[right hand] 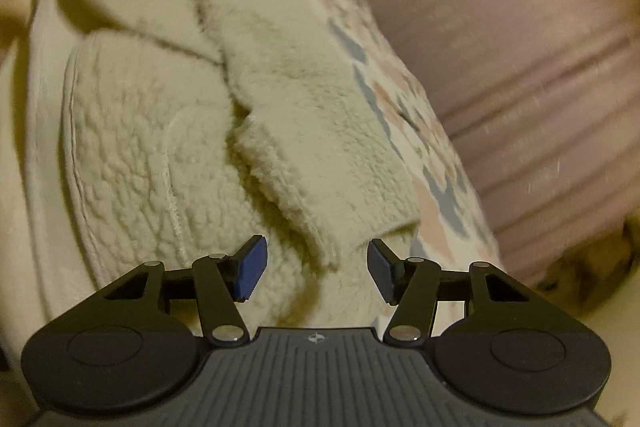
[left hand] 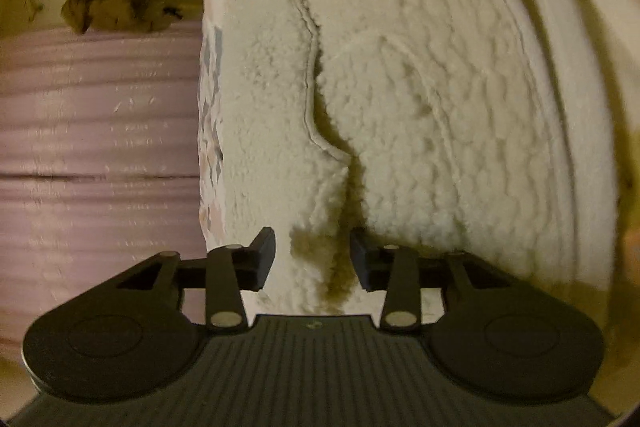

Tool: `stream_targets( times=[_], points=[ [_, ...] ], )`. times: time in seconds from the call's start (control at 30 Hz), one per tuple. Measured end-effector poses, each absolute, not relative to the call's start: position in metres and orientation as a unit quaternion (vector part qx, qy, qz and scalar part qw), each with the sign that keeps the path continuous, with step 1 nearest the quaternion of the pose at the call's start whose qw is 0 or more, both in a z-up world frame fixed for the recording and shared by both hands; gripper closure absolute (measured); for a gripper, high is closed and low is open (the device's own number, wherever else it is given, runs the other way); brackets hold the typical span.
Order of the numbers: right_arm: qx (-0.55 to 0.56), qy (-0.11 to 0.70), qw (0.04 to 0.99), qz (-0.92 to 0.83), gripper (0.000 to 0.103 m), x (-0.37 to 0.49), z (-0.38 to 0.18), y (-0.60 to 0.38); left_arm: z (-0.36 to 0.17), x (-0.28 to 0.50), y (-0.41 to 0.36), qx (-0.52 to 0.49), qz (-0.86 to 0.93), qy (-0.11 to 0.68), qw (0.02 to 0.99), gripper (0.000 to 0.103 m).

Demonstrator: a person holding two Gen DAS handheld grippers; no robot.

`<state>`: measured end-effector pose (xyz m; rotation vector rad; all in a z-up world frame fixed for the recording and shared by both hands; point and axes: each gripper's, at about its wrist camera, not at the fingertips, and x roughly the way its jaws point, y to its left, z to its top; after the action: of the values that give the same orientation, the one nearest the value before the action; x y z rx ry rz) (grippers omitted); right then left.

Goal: Fold clothes
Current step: 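Grasp the vest hem with both grippers and lift it up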

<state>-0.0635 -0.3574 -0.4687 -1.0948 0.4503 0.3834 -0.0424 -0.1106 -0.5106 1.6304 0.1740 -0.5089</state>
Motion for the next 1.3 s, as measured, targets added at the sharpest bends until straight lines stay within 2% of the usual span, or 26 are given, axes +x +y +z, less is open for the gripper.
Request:
stream_targets(
  times=[0.03,0.07,0.1,0.13,0.17,0.2,0.27,0.4,0.5,0.7,1.0,1.07,1.13,1.2,1.3],
  points=[
    [-0.524,0.206,0.805,0.184,0.047,-0.060,-0.472,-0.355,-0.512,-0.037,-0.111,0.720,-0.226,0.079,0.652,0.074],
    [-0.534,0.201,0.799,0.189,0.048,-0.055,-0.475,-0.353,-0.513,-0.032,-0.111,0.721,-0.225,0.083,0.651,0.085],
    [-0.543,0.196,0.793,0.194,0.050,-0.051,-0.478,-0.351,-0.515,-0.029,-0.111,0.726,-0.221,0.082,0.646,0.088],
    [-0.551,0.193,0.787,0.199,0.062,-0.047,-0.481,-0.350,-0.517,-0.026,-0.111,0.731,-0.217,0.081,0.642,0.090],
    [-0.563,0.189,0.779,0.200,0.098,-0.043,-0.484,-0.348,-0.516,-0.025,-0.108,0.733,-0.216,0.079,0.641,0.092],
    [-0.581,0.184,0.770,0.189,0.095,-0.040,-0.487,-0.347,-0.513,-0.026,-0.106,0.727,-0.217,0.082,0.647,0.092],
    [-0.600,0.168,0.762,0.176,0.096,-0.041,-0.486,-0.348,-0.496,-0.036,-0.102,0.696,-0.221,0.092,0.676,0.093],
    [-0.569,0.145,0.794,0.157,0.096,-0.062,-0.458,-0.363,-0.466,-0.076,-0.097,0.663,-0.228,0.087,0.708,0.093],
    [-0.551,0.146,0.806,0.157,0.096,-0.093,-0.448,-0.368,-0.468,-0.105,-0.096,0.659,-0.232,0.084,0.711,0.092],
    [-0.549,0.175,0.800,0.168,0.096,-0.135,-0.474,-0.358,-0.485,-0.138,-0.096,0.659,-0.216,0.108,0.712,0.092],
    [-0.518,0.180,0.822,0.153,0.096,-0.152,-0.468,-0.345,-0.477,-0.146,-0.097,0.634,-0.199,0.112,0.739,0.092],
    [-0.520,0.188,0.820,0.148,0.096,-0.154,-0.474,-0.343,-0.483,-0.147,-0.100,0.633,-0.204,0.117,0.738,0.087],
    [-0.528,0.200,0.813,0.139,0.096,-0.152,-0.486,-0.340,-0.492,-0.153,-0.100,0.638,-0.201,0.119,0.734,0.086],
    [-0.541,0.209,0.804,0.131,0.093,-0.147,-0.499,-0.336,-0.495,-0.155,-0.100,0.635,-0.193,0.123,0.738,0.085],
    [-0.556,0.214,0.794,0.121,0.071,-0.147,-0.505,-0.331,-0.484,-0.159,-0.088,0.612,-0.193,0.146,0.753,0.079]
  ],
)
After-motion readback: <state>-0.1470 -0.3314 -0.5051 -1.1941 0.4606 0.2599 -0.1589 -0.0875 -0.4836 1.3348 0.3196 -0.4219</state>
